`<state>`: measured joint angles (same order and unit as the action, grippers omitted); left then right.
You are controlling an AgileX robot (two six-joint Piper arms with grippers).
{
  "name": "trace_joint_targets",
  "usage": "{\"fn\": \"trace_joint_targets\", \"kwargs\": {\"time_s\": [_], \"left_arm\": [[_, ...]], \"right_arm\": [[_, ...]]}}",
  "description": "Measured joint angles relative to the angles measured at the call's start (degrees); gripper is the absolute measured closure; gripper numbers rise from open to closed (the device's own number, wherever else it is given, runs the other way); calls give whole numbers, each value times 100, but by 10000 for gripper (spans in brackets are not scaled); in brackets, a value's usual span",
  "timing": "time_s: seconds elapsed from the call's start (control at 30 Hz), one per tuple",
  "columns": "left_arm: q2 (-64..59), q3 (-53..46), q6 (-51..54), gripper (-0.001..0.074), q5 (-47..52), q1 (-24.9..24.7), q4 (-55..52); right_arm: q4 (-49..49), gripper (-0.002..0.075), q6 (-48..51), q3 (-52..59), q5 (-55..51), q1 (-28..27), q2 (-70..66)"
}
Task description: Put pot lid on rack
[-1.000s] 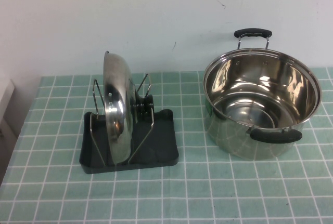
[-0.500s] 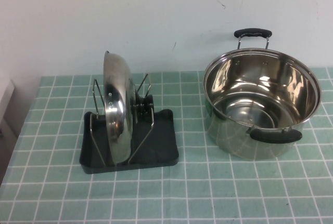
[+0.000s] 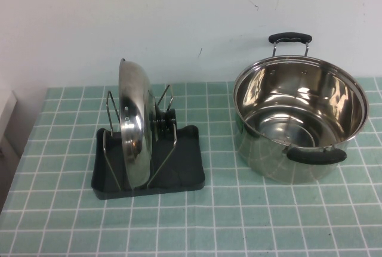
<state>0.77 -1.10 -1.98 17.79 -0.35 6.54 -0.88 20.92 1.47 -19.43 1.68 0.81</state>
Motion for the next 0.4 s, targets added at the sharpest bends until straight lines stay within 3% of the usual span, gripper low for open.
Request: {"fn": "trace_joint_targets", "kwargs": {"time_s": [0.4], "left_arm": [[0, 0, 0, 737, 0, 0, -4]], "right_arm": [[0, 727, 104, -10, -39, -30, 0]]}}
